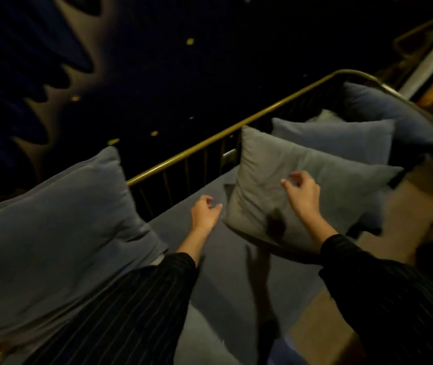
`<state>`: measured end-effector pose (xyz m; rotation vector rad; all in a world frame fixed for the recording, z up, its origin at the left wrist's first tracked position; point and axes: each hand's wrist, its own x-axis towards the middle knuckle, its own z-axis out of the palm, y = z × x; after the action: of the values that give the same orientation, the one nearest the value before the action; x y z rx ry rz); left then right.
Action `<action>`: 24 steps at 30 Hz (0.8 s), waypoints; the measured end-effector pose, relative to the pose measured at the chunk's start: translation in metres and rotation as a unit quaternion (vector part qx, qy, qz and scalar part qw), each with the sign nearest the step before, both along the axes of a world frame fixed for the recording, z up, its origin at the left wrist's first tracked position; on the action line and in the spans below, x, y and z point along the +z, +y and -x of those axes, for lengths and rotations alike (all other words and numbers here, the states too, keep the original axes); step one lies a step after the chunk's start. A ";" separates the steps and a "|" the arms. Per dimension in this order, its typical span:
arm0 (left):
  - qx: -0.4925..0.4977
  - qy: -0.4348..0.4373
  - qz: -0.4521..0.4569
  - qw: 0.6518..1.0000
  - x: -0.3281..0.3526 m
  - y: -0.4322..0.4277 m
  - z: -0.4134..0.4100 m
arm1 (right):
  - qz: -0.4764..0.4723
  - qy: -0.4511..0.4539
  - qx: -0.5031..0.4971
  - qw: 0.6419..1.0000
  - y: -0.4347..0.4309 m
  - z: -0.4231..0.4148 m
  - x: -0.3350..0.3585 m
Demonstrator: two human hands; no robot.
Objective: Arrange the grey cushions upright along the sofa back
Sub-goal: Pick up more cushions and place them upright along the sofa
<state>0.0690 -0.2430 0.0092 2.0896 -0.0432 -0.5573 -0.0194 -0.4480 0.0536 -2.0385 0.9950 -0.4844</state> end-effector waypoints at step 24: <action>0.000 0.222 0.064 0.973 -0.071 -0.230 -0.132 | -0.302 0.031 -0.084 0.949 -0.259 0.049 -0.171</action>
<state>0.2008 -0.4733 -0.0620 1.7980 0.1748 -0.9837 -0.0680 -0.7066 -0.1175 -1.4325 1.1874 -0.1665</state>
